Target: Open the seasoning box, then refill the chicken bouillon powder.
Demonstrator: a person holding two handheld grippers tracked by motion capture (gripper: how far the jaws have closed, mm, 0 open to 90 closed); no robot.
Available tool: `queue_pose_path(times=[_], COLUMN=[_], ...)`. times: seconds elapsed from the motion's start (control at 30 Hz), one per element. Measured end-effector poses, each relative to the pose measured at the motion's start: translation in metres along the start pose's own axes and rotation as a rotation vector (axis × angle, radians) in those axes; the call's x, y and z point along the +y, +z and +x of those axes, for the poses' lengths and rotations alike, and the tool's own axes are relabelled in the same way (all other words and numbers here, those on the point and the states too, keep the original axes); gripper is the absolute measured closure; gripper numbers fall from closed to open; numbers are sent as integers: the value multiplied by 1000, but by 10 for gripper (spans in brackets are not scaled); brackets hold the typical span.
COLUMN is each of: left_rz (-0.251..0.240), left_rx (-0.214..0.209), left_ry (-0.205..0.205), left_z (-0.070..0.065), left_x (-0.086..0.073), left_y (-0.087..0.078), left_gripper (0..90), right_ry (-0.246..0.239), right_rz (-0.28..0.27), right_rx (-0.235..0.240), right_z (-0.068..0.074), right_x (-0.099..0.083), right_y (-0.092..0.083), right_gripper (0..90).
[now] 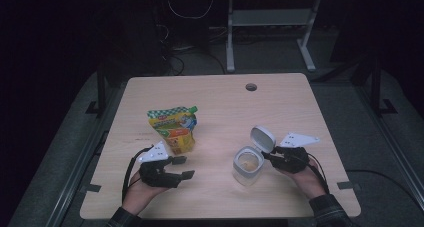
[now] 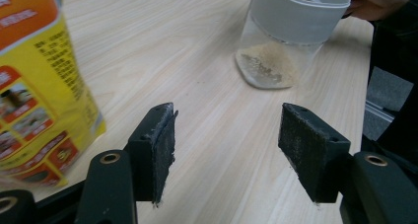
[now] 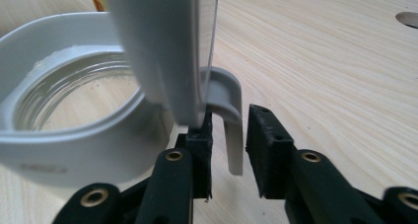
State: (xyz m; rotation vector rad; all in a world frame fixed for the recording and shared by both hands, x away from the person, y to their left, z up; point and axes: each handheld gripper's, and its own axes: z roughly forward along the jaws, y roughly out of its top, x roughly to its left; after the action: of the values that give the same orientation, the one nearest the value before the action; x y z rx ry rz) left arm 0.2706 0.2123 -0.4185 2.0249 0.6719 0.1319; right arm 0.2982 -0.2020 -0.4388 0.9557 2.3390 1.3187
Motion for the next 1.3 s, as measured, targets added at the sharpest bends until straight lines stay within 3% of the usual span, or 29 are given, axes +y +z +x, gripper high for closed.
queue_pose_path(times=[0.3,0.63,1.13,1.3], left_rz=[-13,-11,-30,-62], left_rx=[38,76,148,145], left_ry=[-9,-33,-70,-53], left_z=[8,29,67,78], left_x=[-1,-6,-21,-17], left_y=[-14,-34,-66,-69], left_gripper=[378,365,339,331], right_ry=[23,77,83,90], right_rz=[-5,-8,-23,-20], right_rx=[-1,-3,11,5], right_z=[-4,-12,-16,-18], right_x=[-9,-27,-27,-30], right_y=[-16,-37,-41,-42], right_gripper=[647,544,507,506])
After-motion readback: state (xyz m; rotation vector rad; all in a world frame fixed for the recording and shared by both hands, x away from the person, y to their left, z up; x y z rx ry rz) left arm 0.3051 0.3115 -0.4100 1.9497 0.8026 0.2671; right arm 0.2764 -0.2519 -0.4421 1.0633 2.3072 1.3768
